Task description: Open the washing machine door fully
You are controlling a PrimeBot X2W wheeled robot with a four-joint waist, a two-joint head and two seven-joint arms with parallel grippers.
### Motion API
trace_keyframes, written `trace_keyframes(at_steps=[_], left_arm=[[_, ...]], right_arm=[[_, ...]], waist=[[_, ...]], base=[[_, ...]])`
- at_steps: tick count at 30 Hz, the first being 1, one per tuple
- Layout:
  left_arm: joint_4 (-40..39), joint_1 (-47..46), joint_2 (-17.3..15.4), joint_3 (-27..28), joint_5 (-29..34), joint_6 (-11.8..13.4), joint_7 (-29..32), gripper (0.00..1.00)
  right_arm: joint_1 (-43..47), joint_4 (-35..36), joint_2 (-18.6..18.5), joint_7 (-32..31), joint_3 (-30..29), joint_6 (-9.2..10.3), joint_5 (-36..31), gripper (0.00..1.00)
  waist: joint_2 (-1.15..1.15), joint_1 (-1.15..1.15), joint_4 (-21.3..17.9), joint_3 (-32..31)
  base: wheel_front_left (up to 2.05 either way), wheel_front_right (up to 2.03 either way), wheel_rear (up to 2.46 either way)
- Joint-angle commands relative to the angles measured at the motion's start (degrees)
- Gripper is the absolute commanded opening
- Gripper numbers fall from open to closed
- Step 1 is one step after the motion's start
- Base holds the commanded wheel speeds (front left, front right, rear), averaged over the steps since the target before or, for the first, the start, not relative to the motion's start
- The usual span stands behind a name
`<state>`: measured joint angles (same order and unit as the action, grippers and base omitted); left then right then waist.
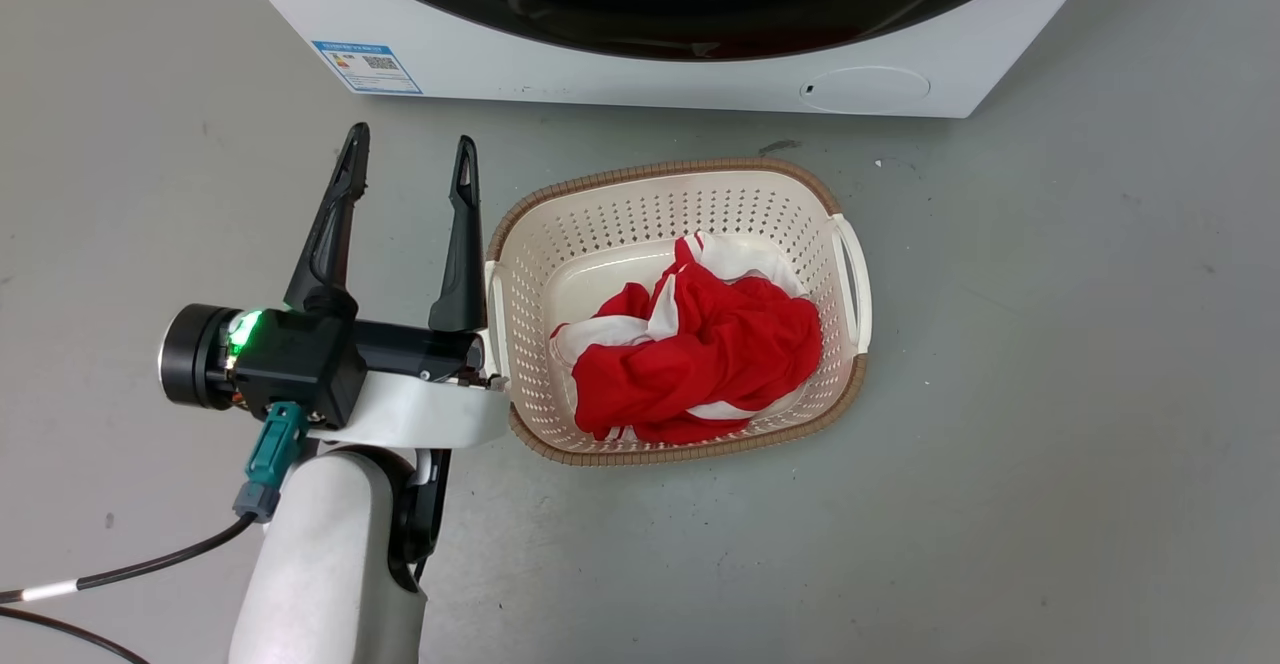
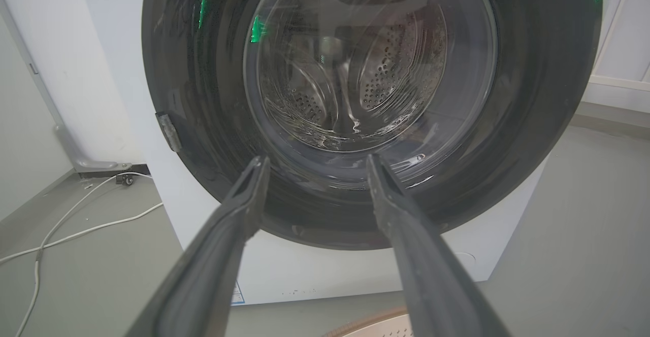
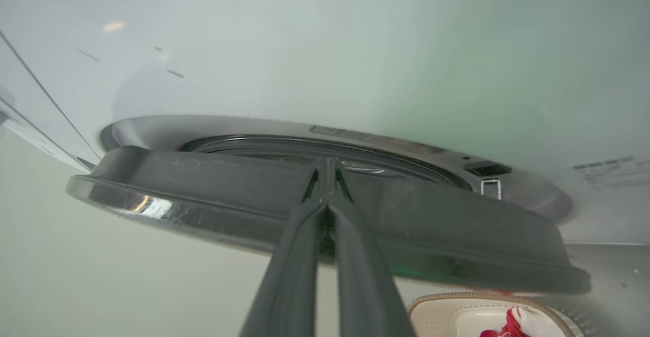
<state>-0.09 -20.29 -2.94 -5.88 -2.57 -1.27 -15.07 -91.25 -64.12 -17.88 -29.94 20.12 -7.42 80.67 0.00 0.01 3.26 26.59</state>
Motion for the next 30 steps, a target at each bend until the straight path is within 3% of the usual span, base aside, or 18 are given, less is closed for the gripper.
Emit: trace_keyframes(at_steps=[1,14,19,30], left_arm=[[0.14,-0.81,0.08,-0.22,-0.03,0.27,-0.15,1.00],[0.80,-0.34,0.08,-0.63,-0.89,0.86,-0.15,1.00],[1.22,0.37,0.07,-0.64,-1.02,1.07,-0.15,1.00],[3.00,3.38,0.07,0.43,-0.15,0.32,-0.15,1.00]], right_arm=[[1.35,0.29,1.49,-1.48,-0.55,-0.13,1.36,0.00],[4.30,3.17,1.20,-9.10,-1.21,-0.13,3.76,0.00],[6.69,4.80,1.26,-14.67,-1.06,-0.13,5.22,0.00],[16.10,9.91,2.81,-22.15,-0.11,-0.13,7.77,0.00]], waist=[[0.00,-0.01,0.02,-0.10],[0.00,-0.01,-0.29,-1.94],[0.00,-0.01,-0.78,-3.21],[0.00,-0.01,-1.61,-9.90]], base=[[0.00,0.00,0.00],[0.00,0.00,0.00],[0.00,0.00,0.00],[0.00,0.00,0.00]])
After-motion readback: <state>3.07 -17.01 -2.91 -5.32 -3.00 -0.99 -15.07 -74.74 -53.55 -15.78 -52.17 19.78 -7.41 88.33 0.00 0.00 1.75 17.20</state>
